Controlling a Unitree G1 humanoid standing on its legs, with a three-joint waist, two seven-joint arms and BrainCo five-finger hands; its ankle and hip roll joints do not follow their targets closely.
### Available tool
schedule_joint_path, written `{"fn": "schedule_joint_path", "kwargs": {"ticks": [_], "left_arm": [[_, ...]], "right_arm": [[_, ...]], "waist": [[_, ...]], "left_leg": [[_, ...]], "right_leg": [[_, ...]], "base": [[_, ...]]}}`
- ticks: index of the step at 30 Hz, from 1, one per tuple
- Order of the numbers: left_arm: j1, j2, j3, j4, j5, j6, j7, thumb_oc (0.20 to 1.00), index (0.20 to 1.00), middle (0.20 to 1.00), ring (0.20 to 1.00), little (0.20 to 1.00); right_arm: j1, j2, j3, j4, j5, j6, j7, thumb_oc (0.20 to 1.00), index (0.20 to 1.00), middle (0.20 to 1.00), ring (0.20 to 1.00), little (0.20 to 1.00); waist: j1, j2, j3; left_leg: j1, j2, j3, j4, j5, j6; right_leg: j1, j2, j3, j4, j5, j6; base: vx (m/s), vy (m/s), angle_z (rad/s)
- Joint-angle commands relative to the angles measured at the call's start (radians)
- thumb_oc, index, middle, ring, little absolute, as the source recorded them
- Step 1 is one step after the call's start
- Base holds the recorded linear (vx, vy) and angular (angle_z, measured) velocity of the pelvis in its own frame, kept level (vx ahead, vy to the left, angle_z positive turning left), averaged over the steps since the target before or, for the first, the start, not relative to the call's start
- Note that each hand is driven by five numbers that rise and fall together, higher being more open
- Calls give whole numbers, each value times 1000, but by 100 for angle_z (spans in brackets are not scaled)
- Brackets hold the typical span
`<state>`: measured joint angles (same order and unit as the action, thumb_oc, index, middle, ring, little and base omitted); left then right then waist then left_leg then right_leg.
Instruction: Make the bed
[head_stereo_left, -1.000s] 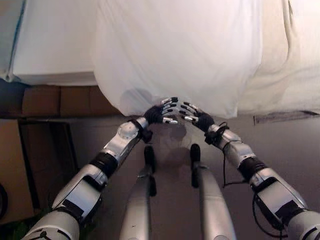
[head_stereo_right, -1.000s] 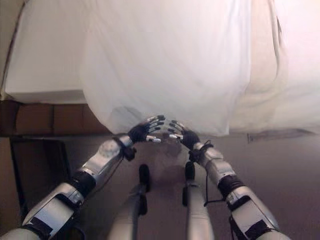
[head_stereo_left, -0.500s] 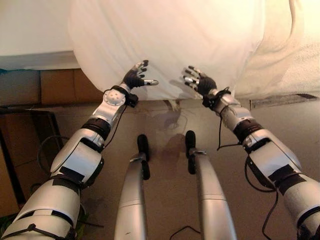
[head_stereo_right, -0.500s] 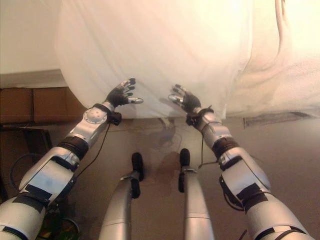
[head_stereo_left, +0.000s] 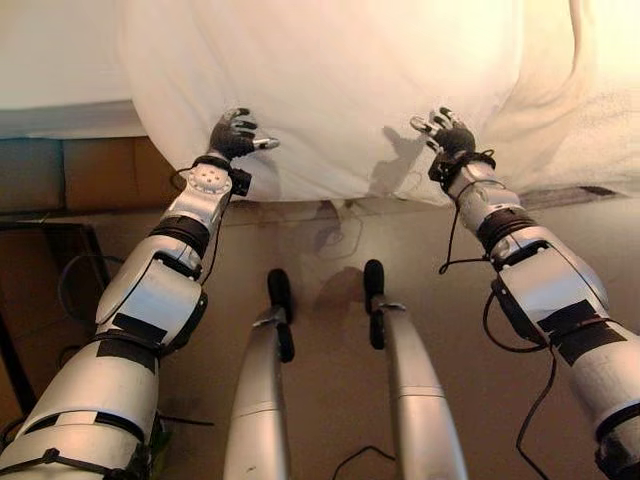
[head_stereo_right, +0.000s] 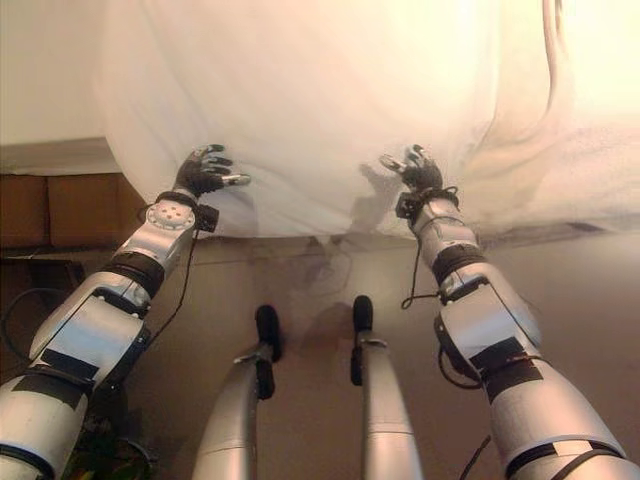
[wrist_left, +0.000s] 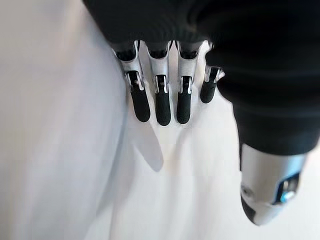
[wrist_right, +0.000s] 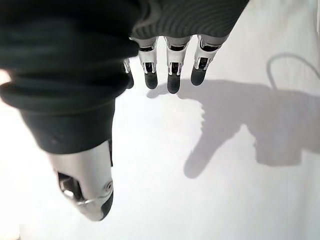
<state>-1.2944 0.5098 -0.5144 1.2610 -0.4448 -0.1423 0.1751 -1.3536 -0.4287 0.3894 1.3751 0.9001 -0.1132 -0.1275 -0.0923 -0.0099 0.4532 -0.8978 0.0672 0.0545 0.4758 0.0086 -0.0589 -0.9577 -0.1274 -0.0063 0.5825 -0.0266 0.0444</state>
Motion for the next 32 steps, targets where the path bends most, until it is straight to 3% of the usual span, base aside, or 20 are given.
{"fn": "schedule_joint_path", "kwargs": {"ticks": [1,7,12,19,23,28,32], "left_arm": [[-12,19,82,92,34,18,97,1000,1000,1000,1000,1000],[58,39,154,113,9,39,144,1000,1000,1000,1000,1000],[254,37,248,124,48,46,173,1000,1000,1000,1000,1000],[549,-65,306,83,99,6,89,1000,1000,1000,1000,1000],[759,-175,302,72,161,-13,-5,1000,1000,1000,1000,1000],[897,-276,258,95,232,-3,-118,1000,1000,1000,1000,1000],[941,-332,226,112,290,16,-140,1000,1000,1000,1000,1000]], "right_arm": [[15,-93,-46,54,-52,-19,-91,1000,1000,1000,1000,1000],[87,-161,-105,67,-47,4,-122,1000,1000,1000,1000,1000],[265,-181,-220,73,-42,12,-127,1000,1000,1000,1000,1000],[575,-56,-280,-6,-101,-25,-28,1000,1000,1000,1000,1000],[811,58,-306,-34,-163,-53,22,1000,1000,1000,1000,1000],[964,121,-329,-36,-229,-62,56,1000,1000,1000,1000,1000],[1031,154,-299,-45,-311,-57,77,1000,1000,1000,1000,1000]], "waist": [[27,41,-50],[38,46,-53],[53,50,-58],[62,33,-92],[60,21,-162],[49,23,-252],[44,25,-308]], "left_leg": [[52,24,11,-71,-2,-48],[116,12,-2,-136,28,-55],[227,-3,-14,-211,45,-51],[452,-6,-24,-379,87,-42],[608,8,-23,-499,117,-44],[721,18,-17,-560,111,-40],[768,18,-12,-563,94,-38]], "right_leg": [[84,-30,6,-162,43,84],[152,-39,-9,-206,54,86],[261,-41,-24,-263,60,92],[476,-35,-42,-394,86,97],[629,-25,-52,-491,104,101],[750,-30,-46,-598,133,109],[804,-36,-40,-648,151,116]], "base": [[30,-53,9],[23,-30,6],[59,-26,2],[103,-11,5],[126,1,3],[88,34,-3],[55,49,-6]]}}
